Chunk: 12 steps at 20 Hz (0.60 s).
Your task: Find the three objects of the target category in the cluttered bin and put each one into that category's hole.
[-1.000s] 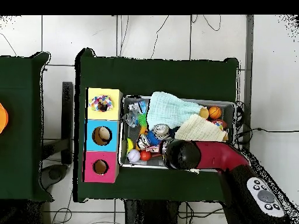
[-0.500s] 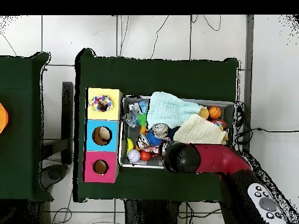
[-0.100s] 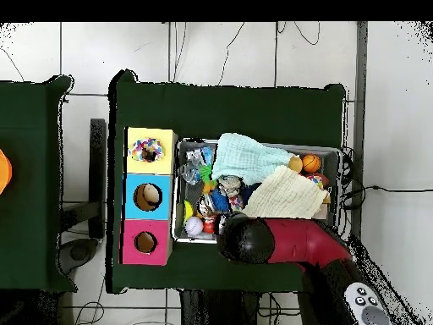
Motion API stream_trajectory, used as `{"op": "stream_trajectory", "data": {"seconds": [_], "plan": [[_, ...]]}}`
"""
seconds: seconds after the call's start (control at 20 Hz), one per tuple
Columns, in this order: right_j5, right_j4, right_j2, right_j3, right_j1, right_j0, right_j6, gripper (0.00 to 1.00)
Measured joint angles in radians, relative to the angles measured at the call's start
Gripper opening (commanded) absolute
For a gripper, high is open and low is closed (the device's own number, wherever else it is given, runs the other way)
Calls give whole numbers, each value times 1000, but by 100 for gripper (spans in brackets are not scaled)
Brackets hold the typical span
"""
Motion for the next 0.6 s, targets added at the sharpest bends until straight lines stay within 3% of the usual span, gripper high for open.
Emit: {"op": "stream_trajectory", "data": {"seconds": [0.6], "plan": [[117, 183, -2, 79, -211, 109, 0, 0]]}}
